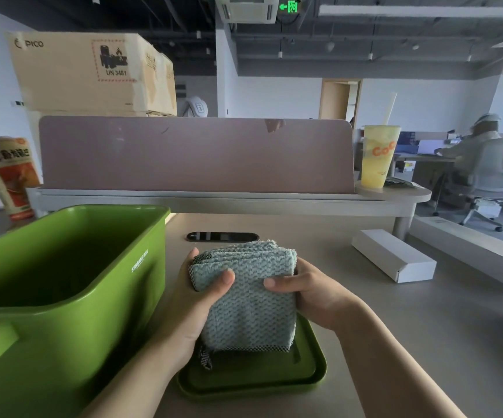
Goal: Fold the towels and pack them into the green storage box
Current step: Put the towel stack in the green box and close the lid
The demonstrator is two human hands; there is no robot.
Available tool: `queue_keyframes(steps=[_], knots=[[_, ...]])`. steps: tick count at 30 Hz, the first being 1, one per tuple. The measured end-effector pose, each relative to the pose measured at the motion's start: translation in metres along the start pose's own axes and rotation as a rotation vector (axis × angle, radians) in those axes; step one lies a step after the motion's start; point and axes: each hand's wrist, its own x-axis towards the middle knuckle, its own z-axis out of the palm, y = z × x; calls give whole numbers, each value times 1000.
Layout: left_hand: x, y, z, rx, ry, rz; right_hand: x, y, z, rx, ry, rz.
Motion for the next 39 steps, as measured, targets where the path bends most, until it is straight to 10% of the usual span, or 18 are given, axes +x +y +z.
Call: queue_keyframes(steps=[13, 25, 33, 39], knots=[[-24, 100, 24, 64, -72, 223, -19, -49, 23, 56, 86, -233], [-22, 216, -93, 152, 107, 11, 44, -119, 158, 116, 0, -28], [14, 189, -200, 1053, 267, -153, 101, -98, 206, 92, 91, 209], [15, 153, -211, 973, 298, -237, 109, -91, 219, -235, 283, 204]])
